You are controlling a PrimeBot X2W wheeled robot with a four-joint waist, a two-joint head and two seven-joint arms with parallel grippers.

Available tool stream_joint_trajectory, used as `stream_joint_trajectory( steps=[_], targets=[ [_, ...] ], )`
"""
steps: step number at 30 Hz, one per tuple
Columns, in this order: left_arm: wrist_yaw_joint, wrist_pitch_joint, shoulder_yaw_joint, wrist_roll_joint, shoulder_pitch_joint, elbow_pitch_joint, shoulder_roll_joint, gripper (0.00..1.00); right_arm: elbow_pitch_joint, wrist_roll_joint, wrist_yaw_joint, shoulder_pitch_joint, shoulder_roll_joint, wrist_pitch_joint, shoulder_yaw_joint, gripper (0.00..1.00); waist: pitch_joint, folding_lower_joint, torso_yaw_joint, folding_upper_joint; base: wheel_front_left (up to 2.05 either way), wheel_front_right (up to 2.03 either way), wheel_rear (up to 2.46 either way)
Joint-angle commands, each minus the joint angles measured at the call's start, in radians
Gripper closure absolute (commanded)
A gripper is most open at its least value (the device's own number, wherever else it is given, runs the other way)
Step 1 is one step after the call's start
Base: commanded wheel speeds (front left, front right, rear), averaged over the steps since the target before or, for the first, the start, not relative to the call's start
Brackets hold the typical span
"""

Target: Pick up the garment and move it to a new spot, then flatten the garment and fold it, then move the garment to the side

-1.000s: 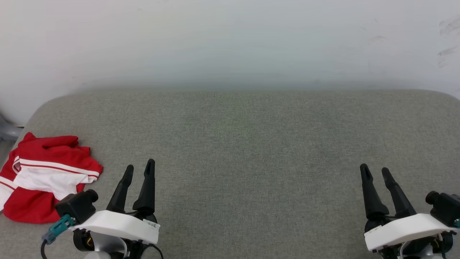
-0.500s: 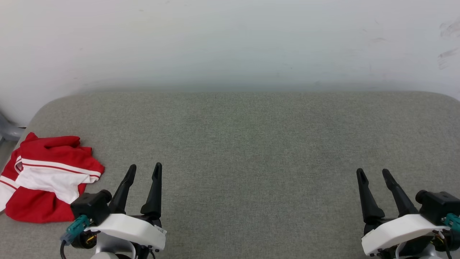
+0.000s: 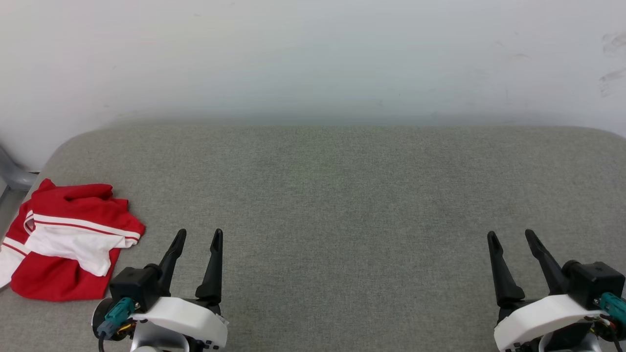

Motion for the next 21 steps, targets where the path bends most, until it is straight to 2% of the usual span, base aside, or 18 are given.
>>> stream_joint_trajectory(
  steps=[1,21],
  targets=[
    [-0.003,-0.009,-0.003,0.021,0.001,-0.003,0.005,0.0,-0.012,-0.021,0.0,0.004,-0.001,-0.005,-0.002,0.0,0.0,0.0,0.0,-0.0001,0.0,0.0,0.0],
    [-0.032,-0.05,0.034,0.115,-0.002,0.034,-0.024,0.0,-0.042,-0.103,0.0,0.024,-0.001,-0.031,-0.027,0.0,-0.006,0.0,0.011,-0.0001,0.0,0.0,0.0]
  ],
)
